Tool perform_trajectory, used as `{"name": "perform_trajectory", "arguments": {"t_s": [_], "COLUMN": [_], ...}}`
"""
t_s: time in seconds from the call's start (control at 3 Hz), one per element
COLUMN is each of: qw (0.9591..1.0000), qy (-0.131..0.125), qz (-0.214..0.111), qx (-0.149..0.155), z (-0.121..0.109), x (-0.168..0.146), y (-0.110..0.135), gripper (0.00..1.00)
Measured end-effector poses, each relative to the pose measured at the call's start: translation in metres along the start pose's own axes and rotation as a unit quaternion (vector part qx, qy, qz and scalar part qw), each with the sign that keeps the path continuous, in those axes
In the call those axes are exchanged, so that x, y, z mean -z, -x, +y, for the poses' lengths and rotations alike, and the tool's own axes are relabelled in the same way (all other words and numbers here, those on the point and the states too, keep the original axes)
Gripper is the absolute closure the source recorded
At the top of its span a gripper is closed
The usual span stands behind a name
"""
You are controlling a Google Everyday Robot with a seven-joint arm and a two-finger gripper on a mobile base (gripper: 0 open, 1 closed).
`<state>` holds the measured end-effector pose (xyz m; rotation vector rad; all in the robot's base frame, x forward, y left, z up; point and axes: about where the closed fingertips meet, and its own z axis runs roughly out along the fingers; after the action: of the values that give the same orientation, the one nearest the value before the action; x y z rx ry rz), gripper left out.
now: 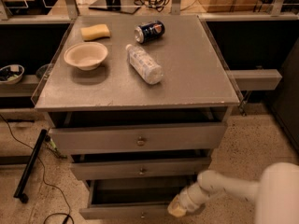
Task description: Open bottom drawer
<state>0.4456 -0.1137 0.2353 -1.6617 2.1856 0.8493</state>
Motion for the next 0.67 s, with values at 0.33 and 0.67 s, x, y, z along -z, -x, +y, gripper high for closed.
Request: {"name": "perform_trajectory", "arguments": {"t_s": [0.33,0.67], "qw": [0.9995,0.9995], "qy": [-0.017,-0.014], "qz": [-0.025,-0.027], "qx": [0.008,0.004], "z": [0.0344,0.0419], "x": [0.0112,0.0100], "y": [-0.0030,-0.0072], "gripper": [1.00,0.81]}}
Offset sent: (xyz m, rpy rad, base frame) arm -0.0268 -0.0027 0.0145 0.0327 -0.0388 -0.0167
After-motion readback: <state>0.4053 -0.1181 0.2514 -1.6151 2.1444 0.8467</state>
